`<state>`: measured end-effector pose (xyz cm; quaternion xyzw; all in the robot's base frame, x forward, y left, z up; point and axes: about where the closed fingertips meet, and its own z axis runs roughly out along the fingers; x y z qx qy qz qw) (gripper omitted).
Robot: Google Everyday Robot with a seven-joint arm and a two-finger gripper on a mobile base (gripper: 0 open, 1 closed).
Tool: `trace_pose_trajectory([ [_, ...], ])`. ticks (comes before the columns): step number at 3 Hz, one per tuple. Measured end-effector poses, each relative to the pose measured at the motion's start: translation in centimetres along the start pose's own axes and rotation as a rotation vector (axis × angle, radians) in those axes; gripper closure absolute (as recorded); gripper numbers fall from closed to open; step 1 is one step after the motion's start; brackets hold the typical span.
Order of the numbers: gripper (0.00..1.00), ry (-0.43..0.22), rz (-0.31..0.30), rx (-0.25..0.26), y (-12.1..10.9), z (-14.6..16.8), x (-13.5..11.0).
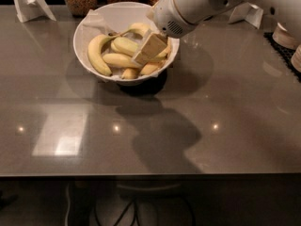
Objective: Pick banana from white bowl
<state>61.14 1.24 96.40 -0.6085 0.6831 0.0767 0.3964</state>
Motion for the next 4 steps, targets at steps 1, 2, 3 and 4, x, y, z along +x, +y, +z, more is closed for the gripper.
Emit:
trace_pose_trajectory([
  [1, 0.21, 0.006, 0.000, -0.002, -0.2, 1.7, 0.1],
  [2, 0.23, 0.020, 0.015, -0.017, 0.0, 3.0, 0.8],
  [3, 0.31, 0.044, 0.034, -0.030, 0.1, 4.0, 1.9],
  [4, 0.31, 0.064, 0.043, -0.035, 0.0, 4.9, 2.8],
])
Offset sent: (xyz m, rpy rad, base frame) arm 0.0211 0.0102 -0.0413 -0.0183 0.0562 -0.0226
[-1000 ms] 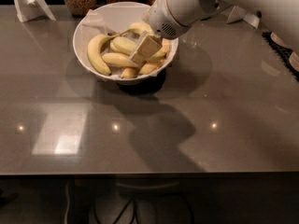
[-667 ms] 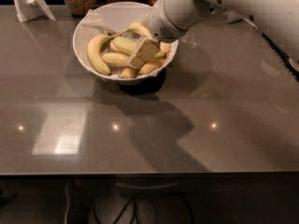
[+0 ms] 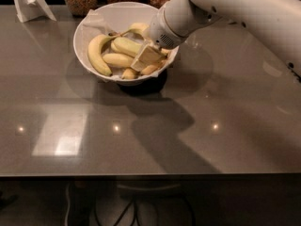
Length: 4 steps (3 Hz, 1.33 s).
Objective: Pick banana from white bowl
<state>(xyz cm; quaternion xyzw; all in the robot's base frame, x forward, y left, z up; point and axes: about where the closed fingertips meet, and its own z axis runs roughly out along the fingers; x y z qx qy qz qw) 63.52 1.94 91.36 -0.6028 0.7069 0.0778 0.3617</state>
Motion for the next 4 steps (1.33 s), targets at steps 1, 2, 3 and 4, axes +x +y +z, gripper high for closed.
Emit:
trace_pose_trajectory([
  [1, 0.36, 0.010, 0.003, 0.001, -0.32, 0.57, 0.36],
  [2, 0.55, 0.010, 0.002, 0.001, -0.32, 0.57, 0.36],
  [3, 0.79, 0.004, -0.002, 0.005, -0.39, 0.47, 0.07],
  [4, 0.99, -0.002, -0.005, 0.009, -0.42, 0.33, -0.16],
])
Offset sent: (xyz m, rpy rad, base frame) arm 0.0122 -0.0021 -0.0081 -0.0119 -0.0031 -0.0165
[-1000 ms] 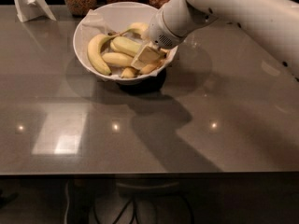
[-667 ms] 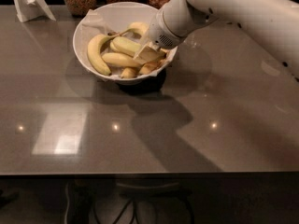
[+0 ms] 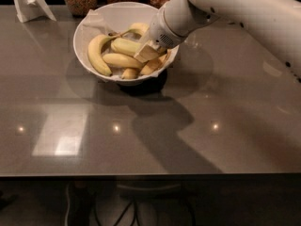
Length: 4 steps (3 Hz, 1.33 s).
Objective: Pick banana from white bowl
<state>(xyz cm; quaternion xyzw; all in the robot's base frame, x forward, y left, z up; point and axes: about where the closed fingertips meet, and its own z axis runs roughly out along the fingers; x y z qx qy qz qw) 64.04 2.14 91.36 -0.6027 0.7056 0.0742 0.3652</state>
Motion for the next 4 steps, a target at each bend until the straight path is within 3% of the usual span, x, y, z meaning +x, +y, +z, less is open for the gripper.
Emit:
trace_pose_trajectory([
  [1, 1.00, -0.032, 0.005, 0.002, -0.1, -0.7, -0.6],
  [3, 1.00, -0.224, 0.095, 0.006, -0.8, -5.4, -1.2],
  [4, 1.00, -0.303, 0.111, -0.010, -0.4, -9.3, -1.6],
])
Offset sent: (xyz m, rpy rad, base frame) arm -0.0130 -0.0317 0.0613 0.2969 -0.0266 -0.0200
